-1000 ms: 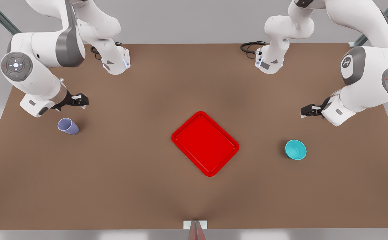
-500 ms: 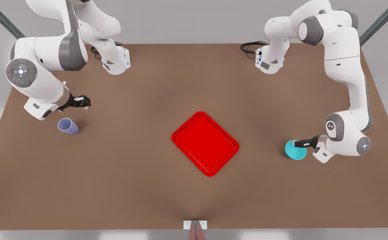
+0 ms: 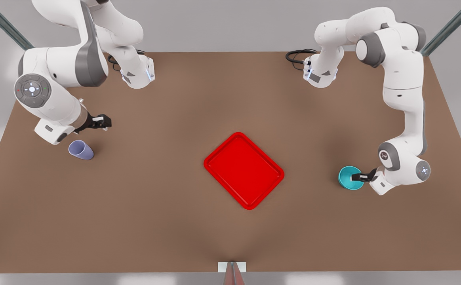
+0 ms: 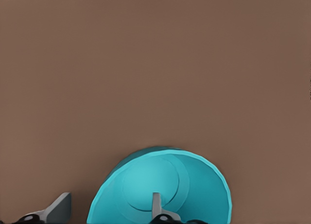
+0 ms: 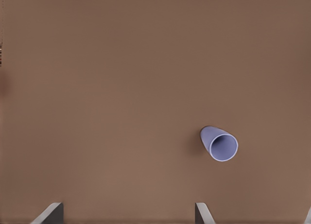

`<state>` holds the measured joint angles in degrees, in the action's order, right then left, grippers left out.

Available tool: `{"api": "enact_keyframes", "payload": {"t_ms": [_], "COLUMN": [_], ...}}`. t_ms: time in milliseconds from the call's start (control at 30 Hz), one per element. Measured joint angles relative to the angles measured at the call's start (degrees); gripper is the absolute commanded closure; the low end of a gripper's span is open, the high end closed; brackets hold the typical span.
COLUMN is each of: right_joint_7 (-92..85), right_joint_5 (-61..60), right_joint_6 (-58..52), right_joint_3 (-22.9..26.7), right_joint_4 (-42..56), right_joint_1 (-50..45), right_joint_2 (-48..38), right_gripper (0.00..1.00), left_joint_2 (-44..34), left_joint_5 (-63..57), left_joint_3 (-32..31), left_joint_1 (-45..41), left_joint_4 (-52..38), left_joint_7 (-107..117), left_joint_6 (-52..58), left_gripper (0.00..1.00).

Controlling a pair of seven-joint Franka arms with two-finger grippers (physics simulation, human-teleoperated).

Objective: Place the bowl on the tray with the left arm and the cup on the tray with the right arm

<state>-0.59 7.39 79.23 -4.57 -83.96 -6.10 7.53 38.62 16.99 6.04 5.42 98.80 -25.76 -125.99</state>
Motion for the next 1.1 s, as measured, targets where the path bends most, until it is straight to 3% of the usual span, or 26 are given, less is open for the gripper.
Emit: {"api": "enact_keyframes", "payload": {"t_ms": [33, 67, 133, 400, 500, 667, 767, 867, 900, 933, 1100], "right_joint_7": [0.0, 0.0, 0.0, -0.2, -0.2, -0.3, -0.9, -1.7, -1.9, -2.2, -4.6], "right_joint_5": [0.0, 0.0, 0.0, 0.0, 0.0, 0.2, 0.1, -0.2, -0.2, -0.3, -2.5], "right_joint_6": [0.0, 0.0, 0.0, 0.0, 0.0, 0.4, 2.1, 7.9, 10.5, 13.4, 28.5], "right_joint_3": [0.0, 0.0, 0.0, 0.2, 0.3, 3.5, 7.2, 10.5, 11.1, 11.9, 17.2], "right_joint_4": [0.0, 0.0, 0.0, 0.1, 0.1, 0.2, -2.4, -11.4, -14.8, -17.9, -28.6], "right_joint_1": [0.0, 0.0, 0.1, 0.2, 0.2, 2.4, 4.6, 4.1, 3.8, 3.6, 3.8], "right_joint_2": [0.0, 0.0, 0.0, 0.1, 0.2, 4.4, 6.7, 6.4, 5.8, 4.9, 4.1], "right_gripper": [0.00, 0.00, 0.00, 0.00, 0.00, 0.00, 0.00, 0.00, 0.00, 0.00, 0.00], "left_joint_2": [0.0, 0.0, 0.0, -3.1, -4.7, 1.0, 1.4, 1.5, 1.5, 1.6, 0.9], "left_joint_5": [0.0, 0.0, 0.0, -0.4, 0.2, 2.2, 2.5, 2.5, 2.5, 2.6, 5.5], "left_joint_3": [-0.1, -0.2, -0.3, -3.1, -4.2, -4.5, -4.5, -4.5, -4.5, -4.5, -3.6], "left_joint_1": [-0.2, -0.4, -0.5, -2.2, -11.6, -28.8, -32.4, -33.4, -33.5, -33.5, -32.0], "left_joint_4": [0.0, 0.0, 0.0, -4.4, -7.7, -17.5, -17.0, -15.3, -15.0, -14.6, -13.3], "left_joint_7": [-0.6, -1.1, -1.9, -0.2, 6.2, 21.3, 29.5, 36.3, 38.3, 40.1, 44.9], "left_joint_6": [-0.5, -0.9, -1.4, 0.7, 3.0, 2.7, 2.0, 1.5, 1.3, 1.0, -1.0], "left_gripper": [0.53, 0.66, 0.78, 0.79, 0.79, 0.79, 0.79, 0.79, 0.59, 0.00, 0.00]}}
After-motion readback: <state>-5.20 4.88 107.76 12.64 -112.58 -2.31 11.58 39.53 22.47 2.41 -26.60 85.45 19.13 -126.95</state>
